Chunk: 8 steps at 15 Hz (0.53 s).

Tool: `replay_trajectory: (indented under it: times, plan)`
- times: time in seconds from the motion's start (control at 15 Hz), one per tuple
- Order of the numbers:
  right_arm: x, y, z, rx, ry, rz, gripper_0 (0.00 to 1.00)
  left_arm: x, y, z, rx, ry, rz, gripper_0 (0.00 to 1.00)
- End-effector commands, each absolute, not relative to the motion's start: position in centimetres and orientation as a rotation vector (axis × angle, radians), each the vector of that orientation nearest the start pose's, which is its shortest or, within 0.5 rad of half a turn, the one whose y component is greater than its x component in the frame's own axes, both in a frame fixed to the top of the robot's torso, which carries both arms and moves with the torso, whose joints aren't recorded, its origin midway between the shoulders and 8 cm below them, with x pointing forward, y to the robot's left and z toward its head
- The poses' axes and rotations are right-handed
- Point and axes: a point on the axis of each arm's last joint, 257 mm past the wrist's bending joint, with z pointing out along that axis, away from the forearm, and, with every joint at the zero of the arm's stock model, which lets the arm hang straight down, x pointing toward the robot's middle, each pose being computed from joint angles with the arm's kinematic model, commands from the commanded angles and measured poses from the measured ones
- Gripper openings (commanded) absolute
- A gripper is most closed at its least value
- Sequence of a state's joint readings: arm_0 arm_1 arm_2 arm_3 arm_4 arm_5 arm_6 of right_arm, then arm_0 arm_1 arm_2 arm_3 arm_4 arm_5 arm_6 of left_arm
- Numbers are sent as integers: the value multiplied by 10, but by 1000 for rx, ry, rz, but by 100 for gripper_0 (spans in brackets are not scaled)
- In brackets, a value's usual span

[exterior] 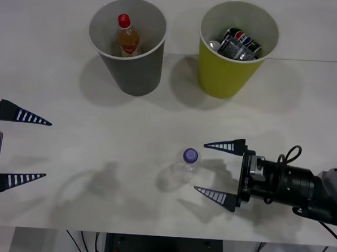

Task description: Put the can into the green bin and the plastic bottle into the gray bin

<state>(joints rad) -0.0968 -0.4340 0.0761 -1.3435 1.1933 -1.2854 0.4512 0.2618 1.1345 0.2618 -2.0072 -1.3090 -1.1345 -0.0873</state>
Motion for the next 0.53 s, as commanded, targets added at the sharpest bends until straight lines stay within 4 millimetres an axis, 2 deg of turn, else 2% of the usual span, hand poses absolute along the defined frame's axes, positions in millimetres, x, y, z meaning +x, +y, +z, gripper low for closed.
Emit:
replay_trajectory:
  times: [0.07,0.27,0.53]
  plan:
    - [375,-78,-261,-1264,1174,738,100,341,286,-167,1762,1444,-118,100]
    - [378,-56,-265,-1260,1176,739,100,341,286,-167,1762,1444,-118,100]
    - [379,-37,-264,-1246,1166,745,100,341,286,-167,1762,1444,-118,100]
